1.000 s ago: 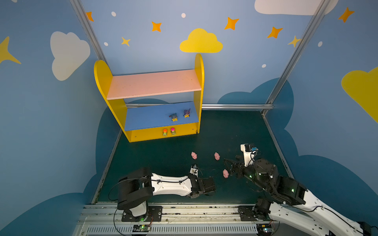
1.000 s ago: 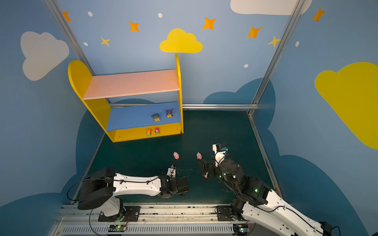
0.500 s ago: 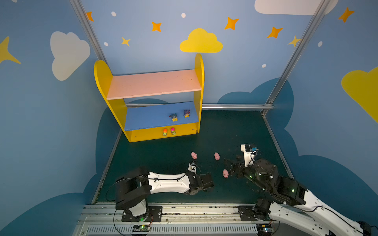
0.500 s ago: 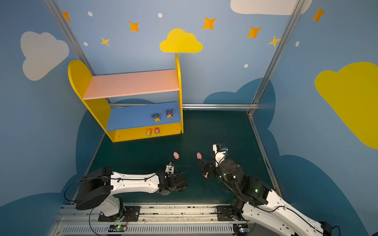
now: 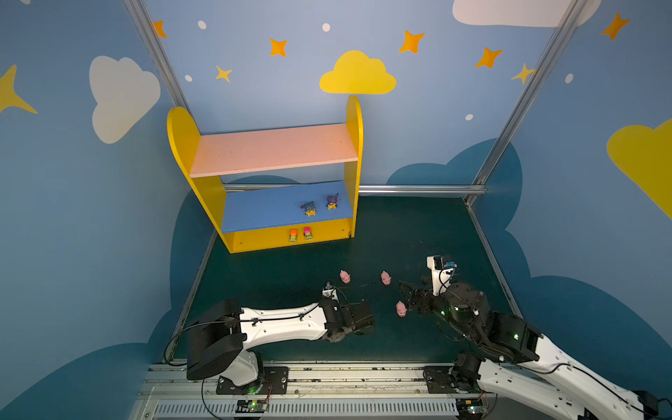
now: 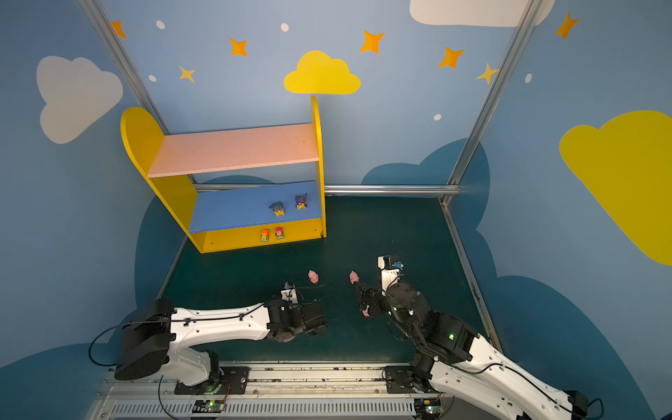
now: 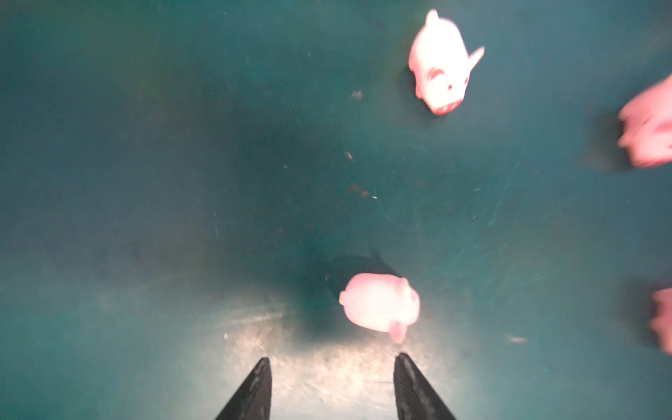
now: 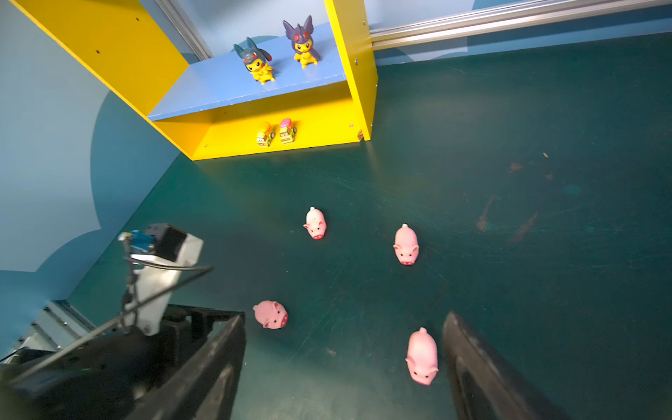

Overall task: Organize plastic toys on shelves
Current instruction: Rotate the plastic toy at the bottom-center of the table.

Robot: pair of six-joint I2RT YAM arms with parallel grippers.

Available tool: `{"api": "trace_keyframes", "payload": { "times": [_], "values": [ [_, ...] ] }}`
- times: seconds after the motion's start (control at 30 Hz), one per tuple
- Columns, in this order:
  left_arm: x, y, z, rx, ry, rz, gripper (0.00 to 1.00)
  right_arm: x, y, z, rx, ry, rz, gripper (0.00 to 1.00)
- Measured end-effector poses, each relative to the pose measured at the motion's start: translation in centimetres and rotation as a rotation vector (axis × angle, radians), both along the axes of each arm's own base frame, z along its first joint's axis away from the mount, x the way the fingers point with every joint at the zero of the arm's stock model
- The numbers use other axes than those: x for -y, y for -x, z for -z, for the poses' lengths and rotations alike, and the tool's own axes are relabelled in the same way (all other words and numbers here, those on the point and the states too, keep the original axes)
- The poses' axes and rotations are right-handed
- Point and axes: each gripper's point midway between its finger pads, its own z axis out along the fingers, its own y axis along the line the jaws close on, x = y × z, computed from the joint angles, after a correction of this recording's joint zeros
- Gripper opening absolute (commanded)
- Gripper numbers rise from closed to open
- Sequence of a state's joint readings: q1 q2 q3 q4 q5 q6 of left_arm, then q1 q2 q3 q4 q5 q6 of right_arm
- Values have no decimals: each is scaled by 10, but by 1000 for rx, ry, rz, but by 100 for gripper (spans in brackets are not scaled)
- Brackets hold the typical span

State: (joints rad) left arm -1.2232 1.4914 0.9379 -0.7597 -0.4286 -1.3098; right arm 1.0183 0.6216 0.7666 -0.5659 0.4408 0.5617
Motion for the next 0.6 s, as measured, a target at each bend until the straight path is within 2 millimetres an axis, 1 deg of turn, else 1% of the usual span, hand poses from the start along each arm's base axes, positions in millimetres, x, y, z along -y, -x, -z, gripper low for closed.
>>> {"api": "trace_keyframes", "payload": {
  "times": [0.1, 0.2, 0.3, 0.37, 0.5, 0.6],
  "values": [
    [3, -1, 0, -20, 47, -54, 56, 4, 0, -1, 8, 1, 13, 84],
    [7, -7, 3, -45, 117, -118, 56, 10, 1, -5, 21, -6, 27, 84],
    [12, -11, 6, -58, 152, -162, 58, 18, 3, -10, 38, -21, 40, 84],
    [18, -12, 11, -75, 152, -176, 59, 25, 5, -15, 53, -39, 51, 84],
    [39, -16, 18, -103, 184, -201, 59, 36, 9, -20, 72, -58, 66, 84],
    [42, -15, 22, -117, 205, -236, 61, 42, 12, -22, 78, -67, 70, 84]
  ]
}}
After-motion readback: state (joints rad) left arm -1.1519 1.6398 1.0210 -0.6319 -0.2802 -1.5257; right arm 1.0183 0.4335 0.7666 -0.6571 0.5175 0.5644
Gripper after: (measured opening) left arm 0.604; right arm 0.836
